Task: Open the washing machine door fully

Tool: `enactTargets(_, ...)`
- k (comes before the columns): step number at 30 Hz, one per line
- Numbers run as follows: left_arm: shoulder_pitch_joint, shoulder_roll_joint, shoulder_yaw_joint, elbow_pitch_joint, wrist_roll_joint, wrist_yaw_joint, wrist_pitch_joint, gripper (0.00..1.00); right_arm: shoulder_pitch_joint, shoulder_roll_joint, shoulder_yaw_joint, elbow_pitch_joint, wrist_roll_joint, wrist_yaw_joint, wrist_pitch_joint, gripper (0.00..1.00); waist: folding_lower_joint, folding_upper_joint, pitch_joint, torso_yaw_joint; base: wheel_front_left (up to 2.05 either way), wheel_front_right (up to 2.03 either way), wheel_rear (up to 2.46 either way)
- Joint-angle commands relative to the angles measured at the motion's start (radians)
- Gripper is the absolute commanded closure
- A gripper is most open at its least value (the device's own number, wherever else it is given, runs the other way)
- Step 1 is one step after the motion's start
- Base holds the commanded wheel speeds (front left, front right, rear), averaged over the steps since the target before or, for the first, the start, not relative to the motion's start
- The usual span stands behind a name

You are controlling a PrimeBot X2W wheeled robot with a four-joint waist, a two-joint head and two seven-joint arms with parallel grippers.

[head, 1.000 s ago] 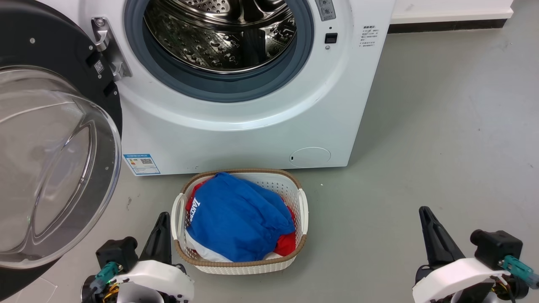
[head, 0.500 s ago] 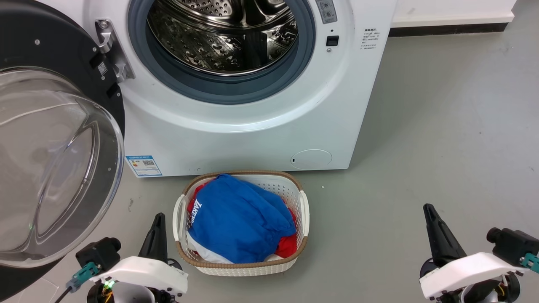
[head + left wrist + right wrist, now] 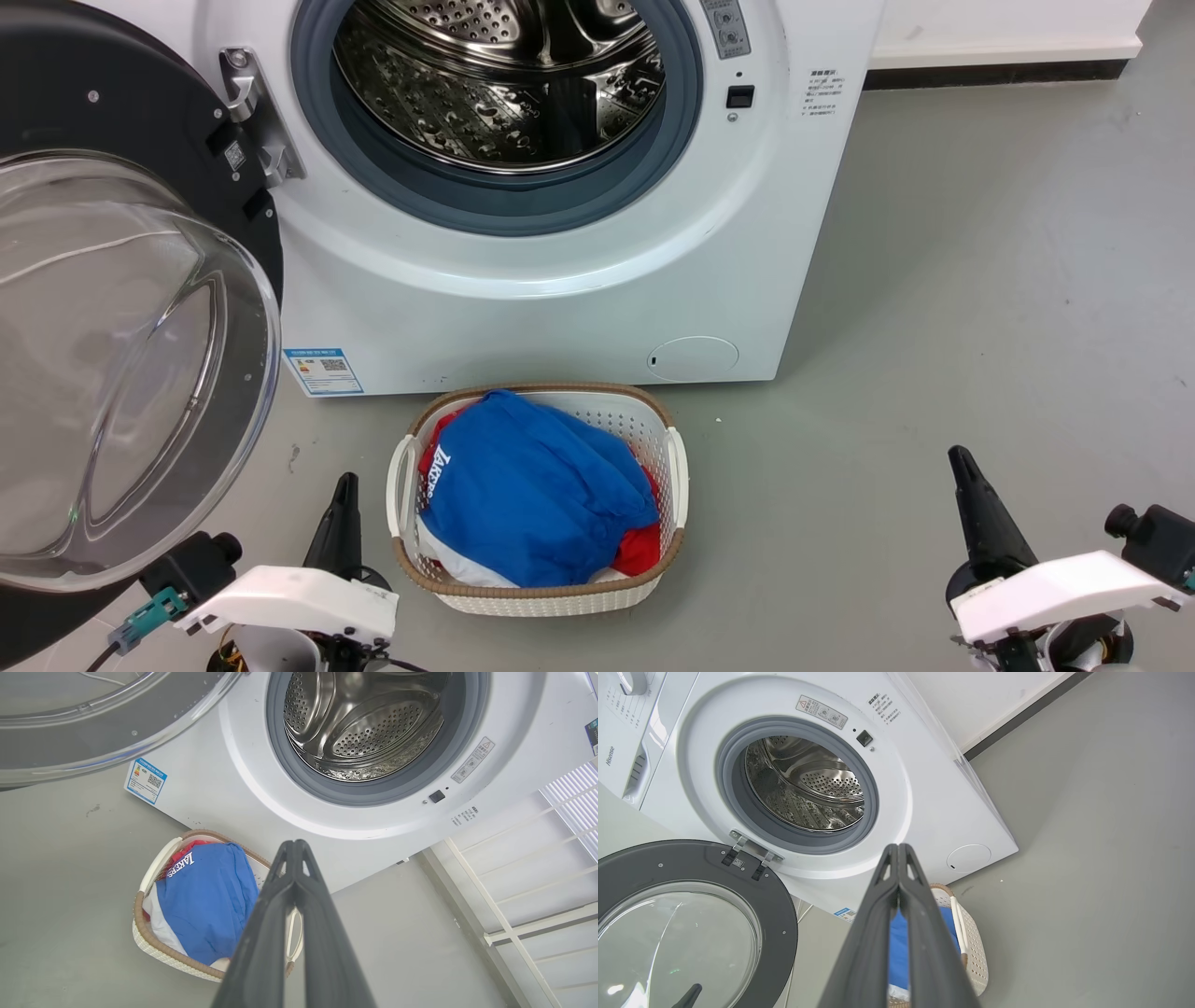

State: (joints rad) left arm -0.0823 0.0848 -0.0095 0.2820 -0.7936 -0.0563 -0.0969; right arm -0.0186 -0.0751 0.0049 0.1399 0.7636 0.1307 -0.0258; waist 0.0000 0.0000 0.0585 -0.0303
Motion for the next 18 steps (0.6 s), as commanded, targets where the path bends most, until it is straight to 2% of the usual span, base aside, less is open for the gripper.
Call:
enactTargets(1,-0.020,0.000,0.009,-0.016,-0.032,-0.007,0.008,1.00,-0.024,-0.009,-0.004,-0.005,0.036,0.000,0.002,1.00,0.0000,0.0000,-0.001,0.000,0.00,0.00,0.00)
enactTargets(18,-0.024,-0.010,0.040,-0.022,-0.237,-0.025,0.062,1.00,-0.042,-0.013,-0.018,0.022,0.262,0.000,0.025,1.00,0.0000,0.0000,-0.011,0.006,0.00,0.00,0.00)
